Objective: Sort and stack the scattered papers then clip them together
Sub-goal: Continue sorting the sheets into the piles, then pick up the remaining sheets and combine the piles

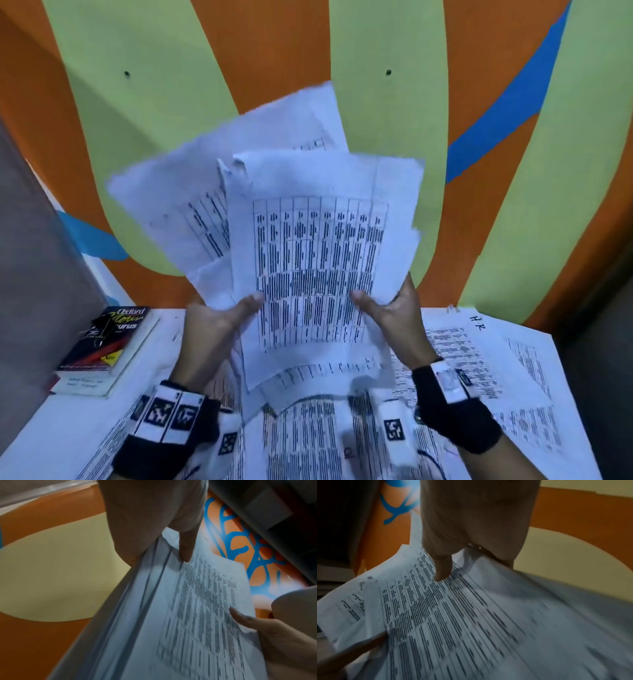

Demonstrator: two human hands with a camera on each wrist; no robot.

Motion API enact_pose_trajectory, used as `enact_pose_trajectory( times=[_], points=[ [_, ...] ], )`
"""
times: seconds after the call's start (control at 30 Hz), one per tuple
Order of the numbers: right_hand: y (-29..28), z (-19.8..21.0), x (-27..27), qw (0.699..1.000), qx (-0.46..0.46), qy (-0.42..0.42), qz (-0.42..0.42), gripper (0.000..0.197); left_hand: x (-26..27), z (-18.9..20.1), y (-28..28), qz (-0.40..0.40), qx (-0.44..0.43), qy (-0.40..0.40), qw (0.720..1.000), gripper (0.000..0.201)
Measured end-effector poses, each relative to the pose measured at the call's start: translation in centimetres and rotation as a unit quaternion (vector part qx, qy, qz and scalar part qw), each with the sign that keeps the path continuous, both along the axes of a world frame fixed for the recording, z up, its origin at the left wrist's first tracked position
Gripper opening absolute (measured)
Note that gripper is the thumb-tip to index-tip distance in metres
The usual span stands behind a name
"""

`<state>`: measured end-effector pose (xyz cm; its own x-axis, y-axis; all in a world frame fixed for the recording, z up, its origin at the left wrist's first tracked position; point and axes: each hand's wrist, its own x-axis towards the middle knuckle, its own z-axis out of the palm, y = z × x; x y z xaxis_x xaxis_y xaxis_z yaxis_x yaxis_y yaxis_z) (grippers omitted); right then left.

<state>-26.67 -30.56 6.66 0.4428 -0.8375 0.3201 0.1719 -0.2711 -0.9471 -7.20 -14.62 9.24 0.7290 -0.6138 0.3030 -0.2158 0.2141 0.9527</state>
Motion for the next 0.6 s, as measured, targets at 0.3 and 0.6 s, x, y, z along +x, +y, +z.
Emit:
enact_pose_trajectory(
  times=[0.3,0.6],
  points=[
    [-0.8,-2.7,0.5,0.999,0.022,0.023,0.015,0.041,-1.0,-2.0,-1.3,-0.067,-0.017,-0.023,0.997,0.021],
    [0.8,5.2,1.8,0.989,-0.135,-0.041,-0.047,0.02,-0.7,4.5,-3.7,0.045,-0.095,-0.075,0.992,0.048]
  ],
)
